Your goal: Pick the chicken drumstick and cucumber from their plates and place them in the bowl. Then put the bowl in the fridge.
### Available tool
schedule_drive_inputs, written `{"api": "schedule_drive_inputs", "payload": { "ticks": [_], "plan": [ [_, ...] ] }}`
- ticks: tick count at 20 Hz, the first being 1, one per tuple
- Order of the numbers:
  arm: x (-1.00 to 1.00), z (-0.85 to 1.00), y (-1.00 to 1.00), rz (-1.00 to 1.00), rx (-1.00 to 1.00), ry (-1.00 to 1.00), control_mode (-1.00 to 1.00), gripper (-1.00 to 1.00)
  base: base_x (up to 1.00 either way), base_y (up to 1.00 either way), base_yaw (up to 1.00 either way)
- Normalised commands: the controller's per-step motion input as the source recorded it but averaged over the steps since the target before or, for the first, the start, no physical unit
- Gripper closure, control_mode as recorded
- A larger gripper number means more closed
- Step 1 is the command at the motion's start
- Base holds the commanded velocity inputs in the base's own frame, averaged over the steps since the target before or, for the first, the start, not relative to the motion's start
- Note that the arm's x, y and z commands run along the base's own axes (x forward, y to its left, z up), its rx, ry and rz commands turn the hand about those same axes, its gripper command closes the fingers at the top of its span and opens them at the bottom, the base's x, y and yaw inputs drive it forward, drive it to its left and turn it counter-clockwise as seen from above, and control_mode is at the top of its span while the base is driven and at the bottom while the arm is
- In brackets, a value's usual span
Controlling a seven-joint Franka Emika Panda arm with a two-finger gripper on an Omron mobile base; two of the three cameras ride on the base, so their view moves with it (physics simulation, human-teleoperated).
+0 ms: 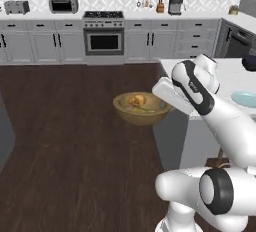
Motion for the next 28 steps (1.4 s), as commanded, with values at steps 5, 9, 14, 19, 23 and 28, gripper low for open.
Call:
{"api": "schedule_drive_inputs", "payload": {
  "ticks": [5,9,14,19,23,28],
  "plan": [
    [0.0,0.0,0.0,0.0,0.0,0.0,1.0,1.0,1.0,1.0,-0.09],
    [0.0,0.0,0.0,0.0,0.0,0.0,1.0,1.0,1.0,1.0,-0.13],
    [0.0,0.0,0.0,0.0,0.0,0.0,1.0,1.0,1.0,0.84,-0.17],
    [0.0,0.0,0.0,0.0,0.0,0.0,1.0,1.0,1.0,0.22,-0.08],
    [0.0,0.0,0.0,0.0,0.0,0.0,1.0,1.0,1.0,0.26,-0.07],
    [0.0,0.0,0.0,0.0,0.0,0.0,1.0,1.0,1.0,0.43,0.01]
  ]
}}
